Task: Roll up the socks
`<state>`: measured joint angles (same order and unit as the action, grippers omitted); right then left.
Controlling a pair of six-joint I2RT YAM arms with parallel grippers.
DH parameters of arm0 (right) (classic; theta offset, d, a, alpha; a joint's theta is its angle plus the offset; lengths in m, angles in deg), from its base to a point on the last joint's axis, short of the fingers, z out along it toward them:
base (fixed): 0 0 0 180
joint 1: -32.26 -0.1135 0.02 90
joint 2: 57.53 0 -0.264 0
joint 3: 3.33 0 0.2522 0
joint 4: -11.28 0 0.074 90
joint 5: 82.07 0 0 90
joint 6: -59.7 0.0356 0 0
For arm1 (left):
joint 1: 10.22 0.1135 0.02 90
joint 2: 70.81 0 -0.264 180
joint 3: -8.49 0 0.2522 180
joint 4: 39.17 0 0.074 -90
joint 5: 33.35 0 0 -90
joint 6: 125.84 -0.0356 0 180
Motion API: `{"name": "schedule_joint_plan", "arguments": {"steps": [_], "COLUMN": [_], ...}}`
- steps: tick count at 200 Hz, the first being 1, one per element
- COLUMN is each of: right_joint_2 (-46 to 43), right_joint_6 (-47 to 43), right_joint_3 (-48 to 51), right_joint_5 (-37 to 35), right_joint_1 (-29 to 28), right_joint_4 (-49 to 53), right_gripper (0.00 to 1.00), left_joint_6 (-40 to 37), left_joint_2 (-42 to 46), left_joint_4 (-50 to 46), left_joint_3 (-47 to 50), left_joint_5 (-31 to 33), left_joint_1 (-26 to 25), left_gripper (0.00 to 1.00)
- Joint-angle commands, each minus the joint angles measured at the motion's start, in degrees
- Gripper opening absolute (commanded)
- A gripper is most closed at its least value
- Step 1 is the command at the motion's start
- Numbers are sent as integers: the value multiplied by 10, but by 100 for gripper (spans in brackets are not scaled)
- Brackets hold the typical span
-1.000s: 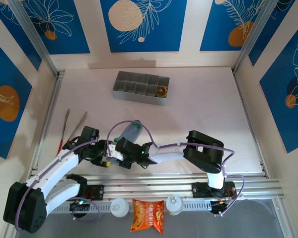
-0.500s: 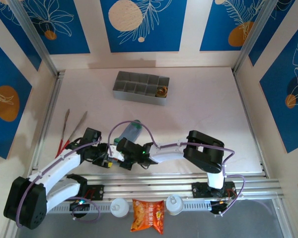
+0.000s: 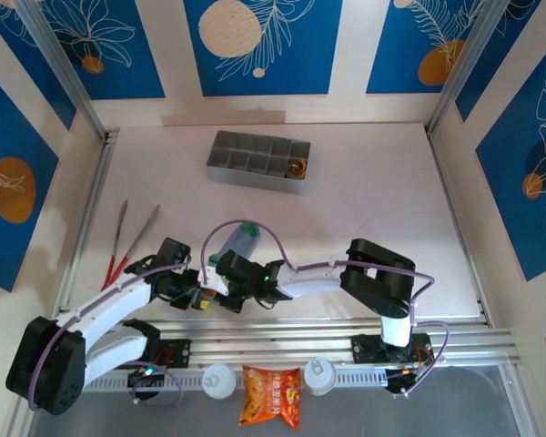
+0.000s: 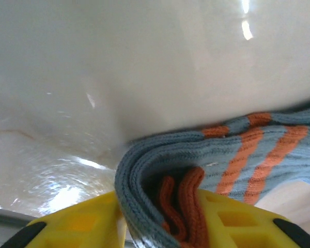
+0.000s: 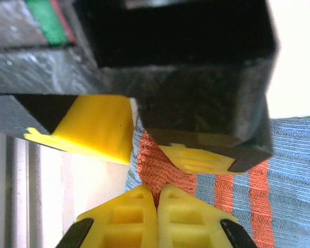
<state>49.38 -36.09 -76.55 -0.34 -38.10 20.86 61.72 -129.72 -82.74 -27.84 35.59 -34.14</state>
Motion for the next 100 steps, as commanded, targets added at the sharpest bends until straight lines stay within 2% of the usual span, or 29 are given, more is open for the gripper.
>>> {"name": "schedule_joint_plan", "arguments": {"steps": [1,38,43,59,80,88,100], "right_joint_2": [-16,-14,-14,-21,-49,-60,-70], "right_joint_6": [20,55,64,96,139,155,177], "right_joint_3": [9,14,13,17,34,44,54], "right_joint_5": [35,102,116,156,180,179,189], "right_joint_1": [4,17,21,34,47,48,53], "right_joint_4": [-12,-7,-3,-5,-28,-40,-52], "right_gripper": [0,0,0,20,40,45,46], "left_joint_6": [-24,-29,-25,-13,-6,-8,-13], "left_joint_2": [1,0,-2,-14,-50,-71,-105], "left_joint_4": [-52,-50,-45,-29,-22,-32,-66], "left_joint_3": [11,52,58,70,60,48,24], "left_joint_5": [9,11,11,11,8,9,12], "left_joint_1": [-7,-9,-9,-12,-16,-17,-21], "left_gripper": [29,0,0,0,0,0,0]}}
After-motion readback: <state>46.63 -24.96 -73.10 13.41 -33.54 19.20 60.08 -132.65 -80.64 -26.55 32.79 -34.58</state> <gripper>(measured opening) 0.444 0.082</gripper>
